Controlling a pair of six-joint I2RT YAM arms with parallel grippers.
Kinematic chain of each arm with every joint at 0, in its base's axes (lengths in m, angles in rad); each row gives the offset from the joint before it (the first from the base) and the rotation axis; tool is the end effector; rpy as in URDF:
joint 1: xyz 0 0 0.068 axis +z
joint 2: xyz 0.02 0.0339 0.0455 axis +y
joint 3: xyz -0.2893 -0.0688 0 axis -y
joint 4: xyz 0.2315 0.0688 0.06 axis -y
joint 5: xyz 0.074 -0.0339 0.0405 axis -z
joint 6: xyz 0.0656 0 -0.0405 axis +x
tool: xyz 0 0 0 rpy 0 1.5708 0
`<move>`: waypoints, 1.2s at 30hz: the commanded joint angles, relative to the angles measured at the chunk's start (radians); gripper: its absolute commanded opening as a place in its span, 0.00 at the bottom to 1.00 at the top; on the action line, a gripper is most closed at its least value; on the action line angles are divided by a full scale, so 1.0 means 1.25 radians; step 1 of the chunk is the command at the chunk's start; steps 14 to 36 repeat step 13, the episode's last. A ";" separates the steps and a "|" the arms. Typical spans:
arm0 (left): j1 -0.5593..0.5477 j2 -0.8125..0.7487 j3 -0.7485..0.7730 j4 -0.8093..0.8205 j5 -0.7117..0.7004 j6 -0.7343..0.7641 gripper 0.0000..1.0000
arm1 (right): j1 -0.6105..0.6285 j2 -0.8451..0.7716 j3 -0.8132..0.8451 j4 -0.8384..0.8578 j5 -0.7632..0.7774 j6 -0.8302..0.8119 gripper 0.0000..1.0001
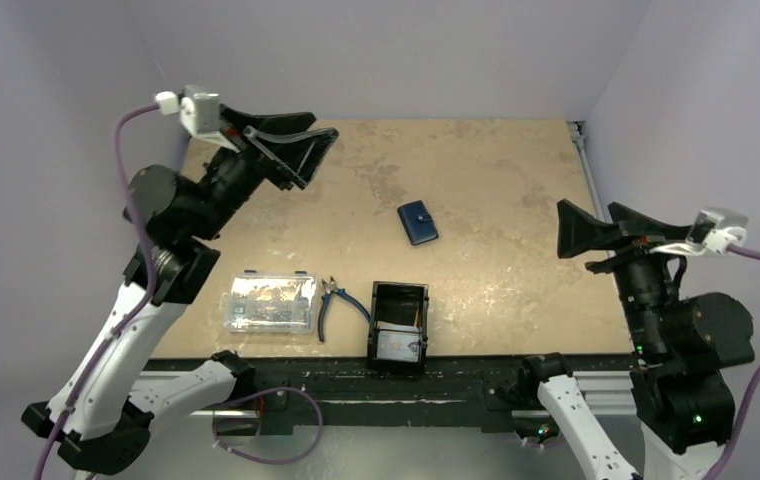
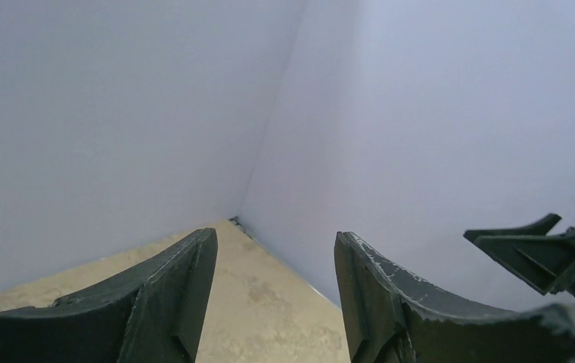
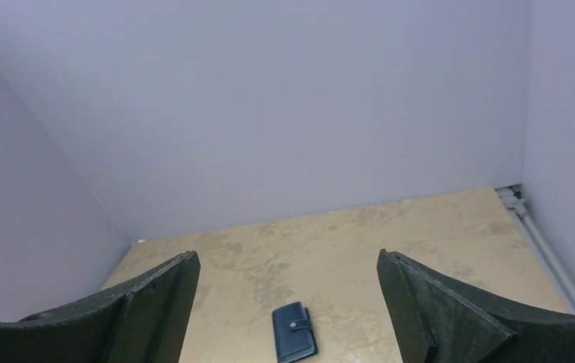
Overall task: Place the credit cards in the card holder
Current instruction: Reset both arms
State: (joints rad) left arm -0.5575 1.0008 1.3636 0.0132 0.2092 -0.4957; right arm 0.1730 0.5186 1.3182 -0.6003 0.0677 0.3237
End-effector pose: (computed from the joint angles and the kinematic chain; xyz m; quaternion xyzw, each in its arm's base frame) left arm 0.1519 -0.1108 0.5461 0.1036 0.5565 -0.4640 0.6814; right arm 0.0242 -0.0003 0.4923 0.0738 0.6291 0.1694 0.7550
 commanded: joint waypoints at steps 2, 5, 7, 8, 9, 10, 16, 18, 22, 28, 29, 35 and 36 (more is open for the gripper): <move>0.002 -0.052 -0.012 -0.036 -0.129 0.049 0.63 | 0.003 -0.044 0.054 -0.060 0.099 -0.030 0.99; 0.002 -0.070 -0.011 -0.046 -0.146 0.048 0.63 | 0.002 -0.048 0.088 -0.079 0.120 -0.035 0.99; 0.002 -0.071 -0.010 -0.047 -0.145 0.048 0.63 | 0.003 -0.045 0.108 -0.101 0.143 -0.036 0.99; 0.002 -0.070 -0.009 -0.047 -0.145 0.047 0.63 | 0.003 -0.047 0.114 -0.112 0.135 -0.037 0.99; 0.002 -0.068 -0.008 -0.047 -0.144 0.044 0.63 | 0.003 -0.054 0.105 -0.103 0.106 -0.055 0.99; 0.002 -0.066 -0.006 -0.047 -0.143 0.041 0.63 | 0.003 -0.053 0.105 -0.106 0.094 -0.058 0.99; 0.002 -0.058 -0.005 -0.037 -0.127 0.035 0.63 | 0.004 -0.049 0.109 -0.124 0.098 -0.038 0.99; 0.002 -0.058 -0.005 -0.037 -0.127 0.035 0.63 | 0.004 -0.049 0.109 -0.124 0.098 -0.038 0.99; 0.002 -0.058 -0.005 -0.037 -0.127 0.035 0.63 | 0.004 -0.049 0.109 -0.124 0.098 -0.038 0.99; 0.002 -0.058 -0.005 -0.037 -0.127 0.035 0.63 | 0.004 -0.049 0.109 -0.124 0.098 -0.038 0.99; 0.002 -0.058 -0.005 -0.037 -0.127 0.035 0.63 | 0.004 -0.049 0.109 -0.124 0.098 -0.038 0.99; 0.002 -0.058 -0.005 -0.037 -0.127 0.035 0.63 | 0.004 -0.049 0.109 -0.124 0.098 -0.038 0.99; 0.002 -0.058 -0.005 -0.037 -0.127 0.035 0.63 | 0.004 -0.049 0.109 -0.124 0.098 -0.038 0.99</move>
